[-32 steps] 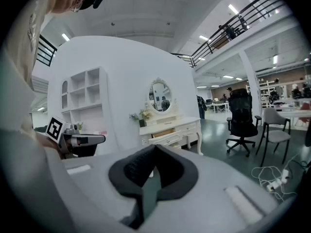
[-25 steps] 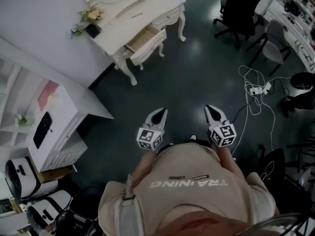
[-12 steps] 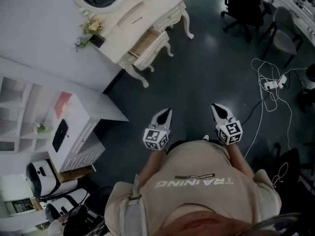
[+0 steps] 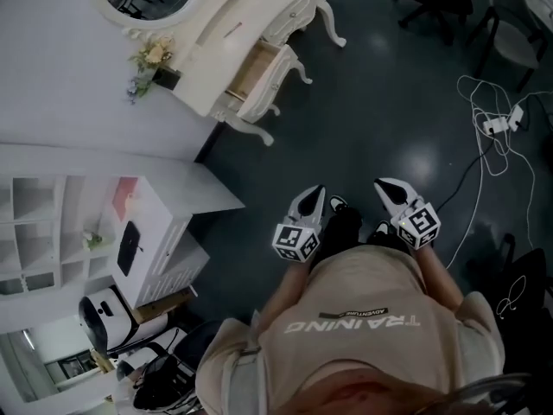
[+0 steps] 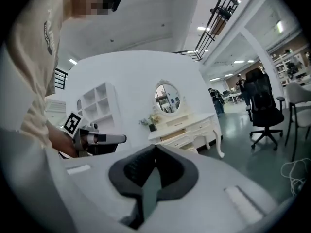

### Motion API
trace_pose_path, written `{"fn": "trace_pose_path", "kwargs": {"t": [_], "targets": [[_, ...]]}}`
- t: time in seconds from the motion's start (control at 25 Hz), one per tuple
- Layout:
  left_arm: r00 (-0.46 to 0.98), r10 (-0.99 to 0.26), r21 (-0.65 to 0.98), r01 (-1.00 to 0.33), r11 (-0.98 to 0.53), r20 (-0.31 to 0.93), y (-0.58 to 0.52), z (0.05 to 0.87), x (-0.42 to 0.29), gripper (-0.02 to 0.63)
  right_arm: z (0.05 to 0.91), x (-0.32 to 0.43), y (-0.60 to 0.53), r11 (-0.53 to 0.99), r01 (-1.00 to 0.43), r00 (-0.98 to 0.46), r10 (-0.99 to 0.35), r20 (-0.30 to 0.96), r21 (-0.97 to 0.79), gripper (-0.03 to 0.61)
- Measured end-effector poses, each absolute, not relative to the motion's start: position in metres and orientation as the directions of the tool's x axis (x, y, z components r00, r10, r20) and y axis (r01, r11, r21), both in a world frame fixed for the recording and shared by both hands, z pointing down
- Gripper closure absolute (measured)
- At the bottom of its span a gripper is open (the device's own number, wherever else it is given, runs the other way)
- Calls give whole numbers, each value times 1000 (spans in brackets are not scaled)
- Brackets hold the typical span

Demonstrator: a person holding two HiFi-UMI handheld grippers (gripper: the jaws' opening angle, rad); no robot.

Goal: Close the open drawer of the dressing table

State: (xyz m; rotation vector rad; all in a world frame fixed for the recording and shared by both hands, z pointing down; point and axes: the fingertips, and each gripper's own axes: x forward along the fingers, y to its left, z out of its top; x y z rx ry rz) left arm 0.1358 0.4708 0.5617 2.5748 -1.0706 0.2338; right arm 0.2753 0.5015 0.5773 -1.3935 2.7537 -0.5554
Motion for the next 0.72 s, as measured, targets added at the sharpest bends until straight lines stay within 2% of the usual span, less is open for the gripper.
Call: {"fn": "trace_pose_path", "kwargs": {"t": [0.28, 0.6, 0.72], "targets": [[718, -639, 281, -696, -661, 276, 385, 580, 102, 607, 568, 245, 427, 502, -808, -575, -785, 229, -308, 577], [758, -603, 252, -652, -715, 248, 273, 589, 68, 607, 551, 198, 318, 521, -844, -533, -790, 303, -127, 577], [744, -632, 349, -664, -662, 216, 240, 590, 44, 607, 555, 179, 290, 529, -836, -547, -777, 313, -147, 577]]}}
